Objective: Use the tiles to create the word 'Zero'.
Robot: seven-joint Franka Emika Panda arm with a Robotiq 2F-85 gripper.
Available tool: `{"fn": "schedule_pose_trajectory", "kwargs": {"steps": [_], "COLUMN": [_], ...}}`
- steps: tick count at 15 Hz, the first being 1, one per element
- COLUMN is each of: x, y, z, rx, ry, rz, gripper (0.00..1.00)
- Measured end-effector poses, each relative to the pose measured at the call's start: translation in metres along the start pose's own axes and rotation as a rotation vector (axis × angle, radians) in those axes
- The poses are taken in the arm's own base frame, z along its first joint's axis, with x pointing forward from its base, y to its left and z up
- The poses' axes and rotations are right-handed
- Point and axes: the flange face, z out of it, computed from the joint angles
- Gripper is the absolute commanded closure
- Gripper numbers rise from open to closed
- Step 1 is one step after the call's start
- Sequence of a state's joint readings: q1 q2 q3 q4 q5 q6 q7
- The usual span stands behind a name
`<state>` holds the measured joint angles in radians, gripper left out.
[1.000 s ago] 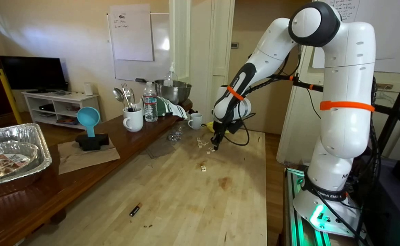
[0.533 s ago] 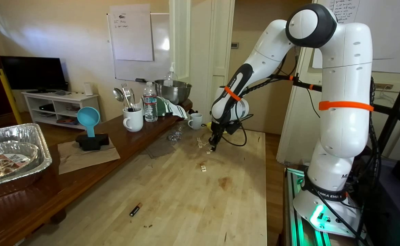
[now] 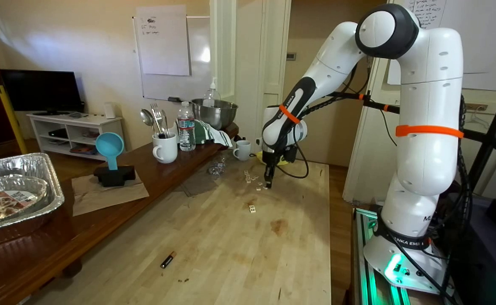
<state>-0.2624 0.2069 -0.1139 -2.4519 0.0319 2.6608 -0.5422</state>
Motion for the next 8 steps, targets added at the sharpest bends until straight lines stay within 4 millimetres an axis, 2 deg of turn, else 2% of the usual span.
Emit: {"fn": "schedule_pose_trajectory", "kwargs": {"steps": [8], "x": [0.0004], "y": [-0.0079], "z": [-0.0001], "rx": [0.003], "ry": [-0.017], "rz": [-0.243], "gripper": [1.0]}}
